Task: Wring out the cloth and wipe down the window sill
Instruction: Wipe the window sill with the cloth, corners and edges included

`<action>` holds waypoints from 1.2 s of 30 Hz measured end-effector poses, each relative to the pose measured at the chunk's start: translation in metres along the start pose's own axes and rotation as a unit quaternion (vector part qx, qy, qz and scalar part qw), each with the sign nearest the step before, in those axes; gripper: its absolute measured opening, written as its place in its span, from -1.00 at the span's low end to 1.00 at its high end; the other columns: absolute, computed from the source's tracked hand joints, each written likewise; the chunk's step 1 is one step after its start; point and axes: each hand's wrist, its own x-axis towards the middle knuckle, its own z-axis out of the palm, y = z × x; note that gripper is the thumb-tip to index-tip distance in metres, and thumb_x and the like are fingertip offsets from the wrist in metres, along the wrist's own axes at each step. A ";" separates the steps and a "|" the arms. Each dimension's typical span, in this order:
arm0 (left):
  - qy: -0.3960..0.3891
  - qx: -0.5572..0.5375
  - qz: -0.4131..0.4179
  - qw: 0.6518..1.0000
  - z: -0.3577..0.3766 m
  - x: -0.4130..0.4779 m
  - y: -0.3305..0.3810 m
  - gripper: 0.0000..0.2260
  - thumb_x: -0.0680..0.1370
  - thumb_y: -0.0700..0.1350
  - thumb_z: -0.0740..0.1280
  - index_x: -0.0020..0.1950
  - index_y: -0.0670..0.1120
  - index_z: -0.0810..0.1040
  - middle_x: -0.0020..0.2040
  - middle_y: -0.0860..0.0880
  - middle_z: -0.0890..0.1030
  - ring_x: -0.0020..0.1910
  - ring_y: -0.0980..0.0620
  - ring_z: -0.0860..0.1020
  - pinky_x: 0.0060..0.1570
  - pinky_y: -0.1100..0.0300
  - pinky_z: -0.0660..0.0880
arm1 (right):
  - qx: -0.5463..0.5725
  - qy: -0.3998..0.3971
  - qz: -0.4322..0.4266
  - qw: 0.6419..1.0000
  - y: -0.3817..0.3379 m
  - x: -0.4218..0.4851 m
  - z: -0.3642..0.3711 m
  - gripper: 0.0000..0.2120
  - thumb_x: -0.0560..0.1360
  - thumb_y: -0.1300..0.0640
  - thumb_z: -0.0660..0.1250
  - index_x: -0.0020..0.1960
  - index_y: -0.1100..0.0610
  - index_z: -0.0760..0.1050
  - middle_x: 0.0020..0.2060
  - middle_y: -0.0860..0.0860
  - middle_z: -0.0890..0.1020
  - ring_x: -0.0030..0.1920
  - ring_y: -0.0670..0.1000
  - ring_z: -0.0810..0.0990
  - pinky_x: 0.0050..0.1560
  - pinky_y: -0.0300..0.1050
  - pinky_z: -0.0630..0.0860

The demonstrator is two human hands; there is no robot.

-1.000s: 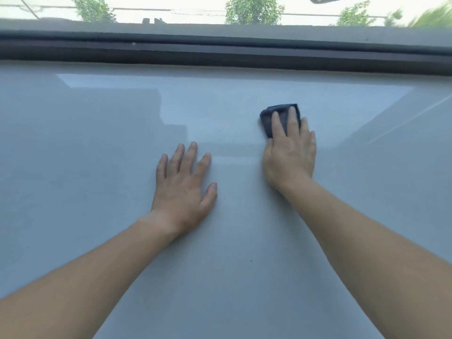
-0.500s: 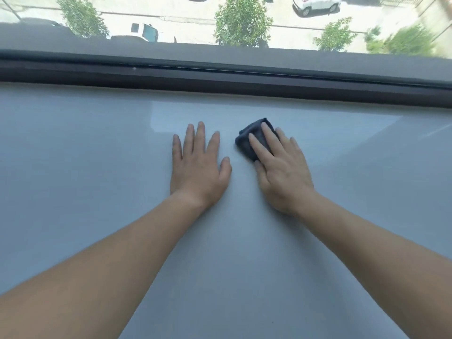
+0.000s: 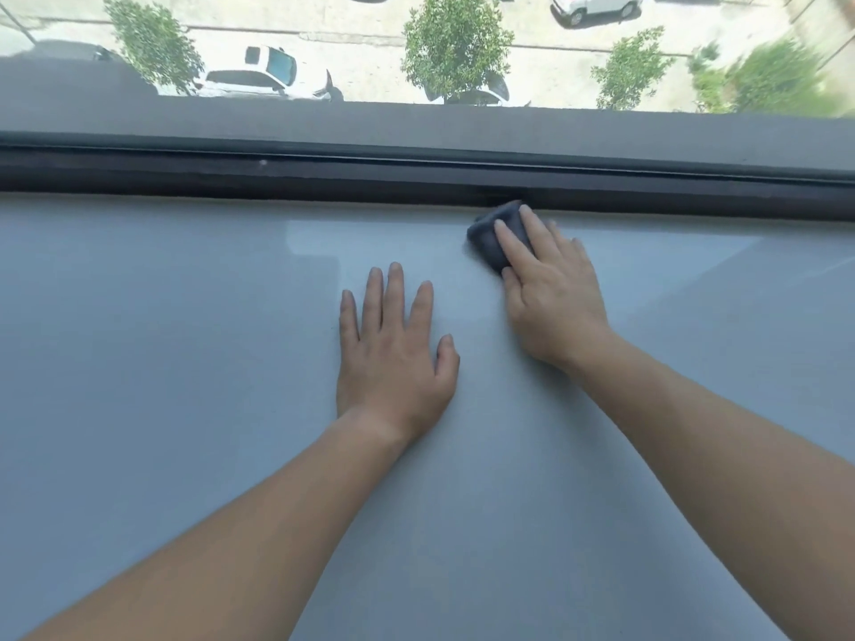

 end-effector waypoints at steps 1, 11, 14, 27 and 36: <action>-0.002 0.004 0.000 1.000 0.000 0.000 0.000 -0.39 0.57 0.16 -0.07 0.61 0.00 0.03 0.64 -0.10 -0.11 0.60 -0.08 -0.22 0.53 -0.14 -0.24 | 0.006 0.011 0.057 0.998 0.013 -0.001 -0.002 -0.49 0.64 0.05 0.07 0.57 -0.07 0.13 0.60 0.01 0.08 0.55 0.16 0.09 0.53 0.17 0.00; -0.004 0.010 -0.004 1.000 0.000 -0.001 0.002 -0.38 0.56 0.17 -0.12 0.60 0.01 0.03 0.64 -0.10 -0.10 0.59 -0.07 -0.22 0.53 -0.13 -0.24 | 0.045 0.016 0.010 0.999 0.055 -0.015 -0.016 -0.48 0.58 0.08 0.07 0.54 0.06 0.26 0.57 0.13 0.18 0.48 0.21 0.22 0.46 0.10 0.18; 0.000 0.012 -0.006 1.000 0.000 -0.001 0.003 -0.38 0.55 0.17 -0.12 0.60 0.01 0.03 0.64 -0.09 -0.09 0.60 -0.06 -0.21 0.53 -0.13 -0.23 | 0.052 0.031 0.118 0.991 0.086 -0.012 -0.024 -0.50 0.63 0.10 0.10 0.56 0.00 0.22 0.58 0.08 0.14 0.50 0.18 0.19 0.51 0.11 0.08; 0.051 -0.090 -0.027 0.994 0.005 -0.033 0.042 -0.49 0.55 0.09 0.05 0.46 -0.06 0.36 0.57 -0.13 0.22 0.58 -0.09 0.05 0.55 -0.05 -0.11 | 0.038 0.039 0.110 0.992 0.074 -0.055 -0.011 -0.49 0.64 0.05 0.07 0.58 -0.05 0.12 0.60 0.03 0.05 0.55 0.15 0.08 0.53 0.14 0.03; 0.031 -0.040 -0.012 0.999 0.036 -0.101 0.103 -0.38 0.55 0.14 -0.01 0.58 -0.06 0.21 0.63 -0.14 0.03 0.61 -0.08 -0.09 0.55 -0.01 -0.18 | 0.049 -0.005 0.068 0.996 0.126 -0.068 -0.024 -0.50 0.65 0.04 0.07 0.58 -0.07 0.12 0.61 0.02 0.04 0.55 0.18 0.06 0.54 0.14 0.00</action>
